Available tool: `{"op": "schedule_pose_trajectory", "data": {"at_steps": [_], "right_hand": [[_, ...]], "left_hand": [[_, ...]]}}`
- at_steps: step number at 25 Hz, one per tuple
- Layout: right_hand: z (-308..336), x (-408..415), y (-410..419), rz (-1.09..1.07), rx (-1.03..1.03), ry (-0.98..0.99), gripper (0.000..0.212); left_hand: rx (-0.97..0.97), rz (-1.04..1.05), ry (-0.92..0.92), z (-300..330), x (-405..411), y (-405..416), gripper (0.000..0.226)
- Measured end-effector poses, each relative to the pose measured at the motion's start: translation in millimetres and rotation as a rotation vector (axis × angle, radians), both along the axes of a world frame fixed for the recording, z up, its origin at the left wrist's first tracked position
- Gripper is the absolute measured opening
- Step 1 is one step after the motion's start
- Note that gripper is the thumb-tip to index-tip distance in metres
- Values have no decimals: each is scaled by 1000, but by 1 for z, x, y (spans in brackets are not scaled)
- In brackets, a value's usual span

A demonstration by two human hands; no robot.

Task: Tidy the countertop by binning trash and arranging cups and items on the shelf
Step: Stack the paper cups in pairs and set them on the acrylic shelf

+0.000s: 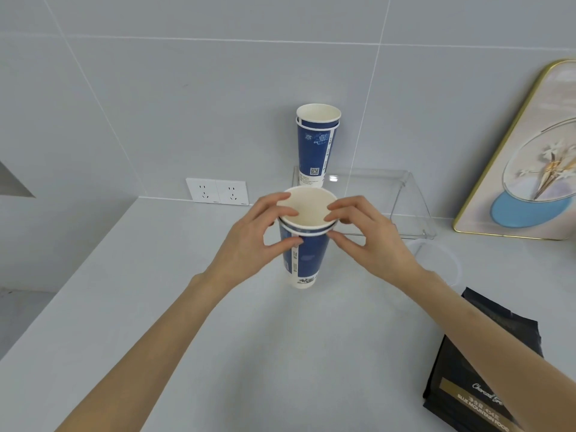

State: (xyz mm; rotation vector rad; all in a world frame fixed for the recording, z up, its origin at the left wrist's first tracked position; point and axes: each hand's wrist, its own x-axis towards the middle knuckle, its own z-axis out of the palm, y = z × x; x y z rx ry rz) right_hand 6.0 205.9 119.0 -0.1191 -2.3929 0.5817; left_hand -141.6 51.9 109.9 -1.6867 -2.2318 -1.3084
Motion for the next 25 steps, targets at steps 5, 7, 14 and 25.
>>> {"op": "schedule_pose_trajectory", "data": {"at_steps": [5,7,14,25], "right_hand": [[36,-21,22,-60,59,80,20],[47,-29,34,-99,71,103,20],[58,-42,84,-252,19,78,21],[29,-67,142,-383,-138,-22,20]], "left_hand": [[76,79,23,31,-14,31,42],[91,118,13,43,-17,47,43],[82,182,185,58,-16,110,34],[-263,58,301,35,-25,178,59]]}}
